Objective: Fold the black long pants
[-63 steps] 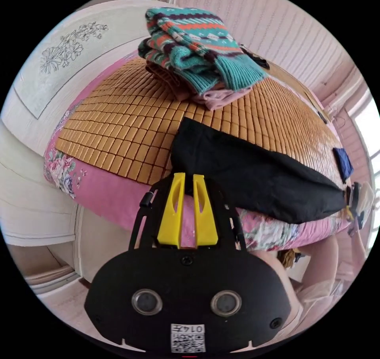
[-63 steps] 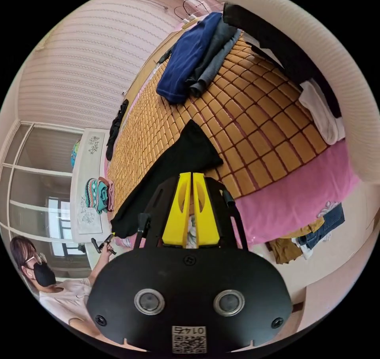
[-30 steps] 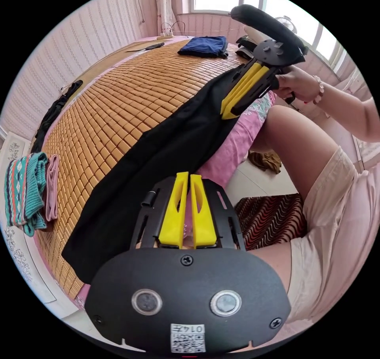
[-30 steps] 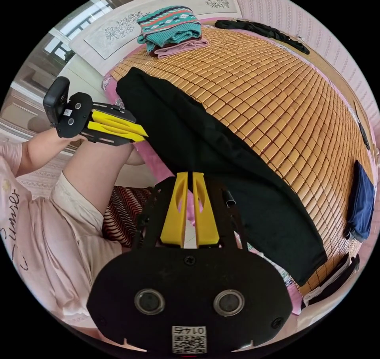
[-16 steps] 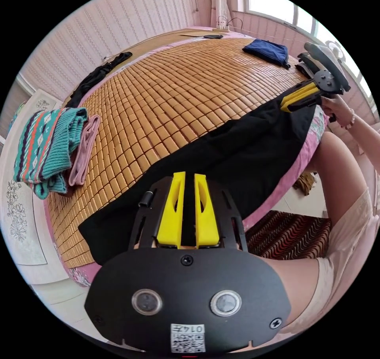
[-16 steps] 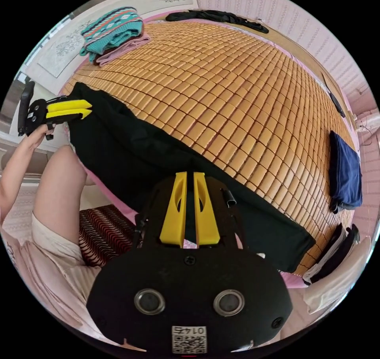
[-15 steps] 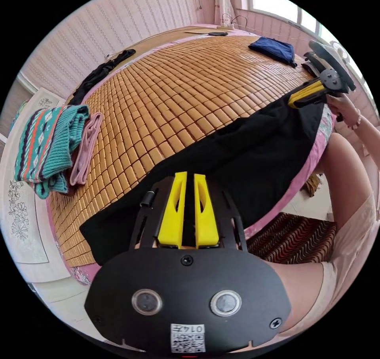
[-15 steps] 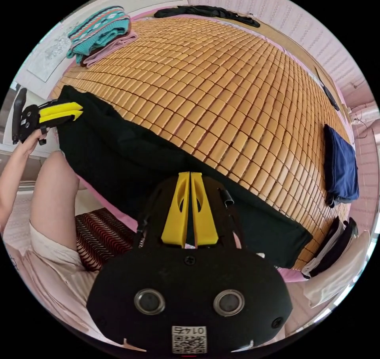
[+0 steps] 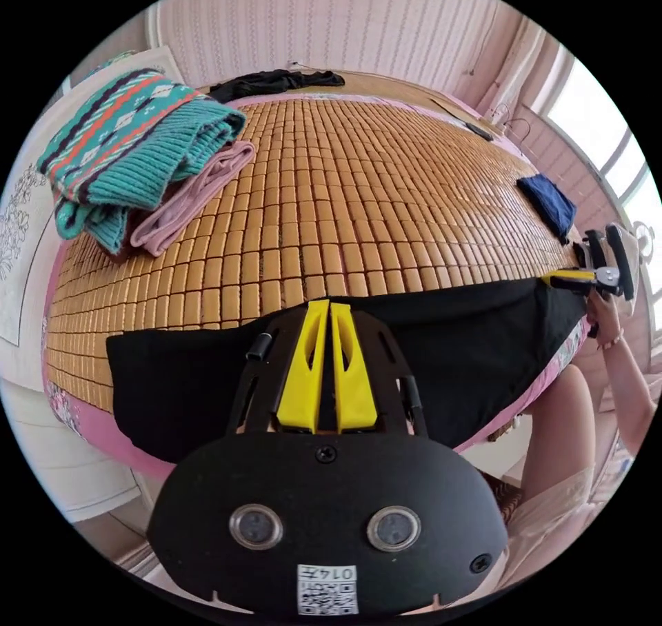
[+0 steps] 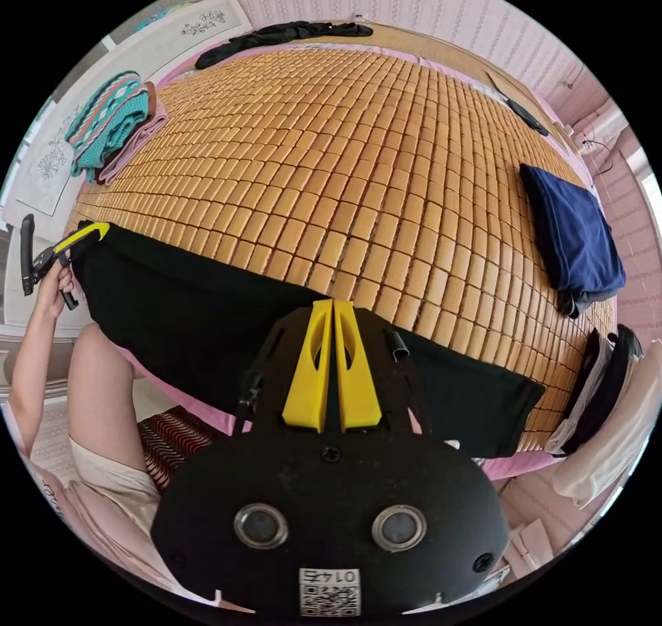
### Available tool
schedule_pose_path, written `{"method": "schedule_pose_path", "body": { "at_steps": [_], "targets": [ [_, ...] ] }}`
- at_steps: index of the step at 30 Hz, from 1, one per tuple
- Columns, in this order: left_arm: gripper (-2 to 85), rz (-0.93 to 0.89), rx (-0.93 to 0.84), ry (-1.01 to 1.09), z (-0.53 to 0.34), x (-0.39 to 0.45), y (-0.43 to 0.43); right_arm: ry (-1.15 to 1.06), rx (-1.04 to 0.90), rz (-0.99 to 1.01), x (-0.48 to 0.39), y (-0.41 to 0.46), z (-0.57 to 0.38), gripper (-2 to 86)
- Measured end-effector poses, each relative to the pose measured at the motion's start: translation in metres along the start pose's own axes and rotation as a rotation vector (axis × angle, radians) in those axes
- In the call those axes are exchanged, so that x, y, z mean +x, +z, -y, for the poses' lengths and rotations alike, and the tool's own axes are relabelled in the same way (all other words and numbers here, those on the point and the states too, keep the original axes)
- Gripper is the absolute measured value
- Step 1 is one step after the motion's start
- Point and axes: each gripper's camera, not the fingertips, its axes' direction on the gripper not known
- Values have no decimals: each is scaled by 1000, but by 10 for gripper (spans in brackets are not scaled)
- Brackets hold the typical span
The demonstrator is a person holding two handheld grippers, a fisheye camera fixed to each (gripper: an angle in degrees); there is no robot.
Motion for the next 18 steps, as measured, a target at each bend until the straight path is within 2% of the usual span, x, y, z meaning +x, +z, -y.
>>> {"method": "schedule_pose_path", "body": {
  "at_steps": [4,9,11,13,15,18],
  "targets": [
    [-8,11,84,82,-14,18,-32,-120,92,74,-30,-16,-24,-4],
    [9,-196,-61,383,-58,118,-21,-313,78,161,-93,-4,-18,-4],
    [10,-171,-100,457,-78,149,-8,-368,75,175,-119,1,-8,-5],
    [-1,-122,-156,493,-94,170,9,-383,62,118,-131,11,0,-6],
    [-7,-66,-113,514,-109,179,11,-379,-10,44,-132,34,7,-8],
    [-8,-82,-133,502,-113,178,6,-285,25,120,-108,27,3,-7]
  ]
}}
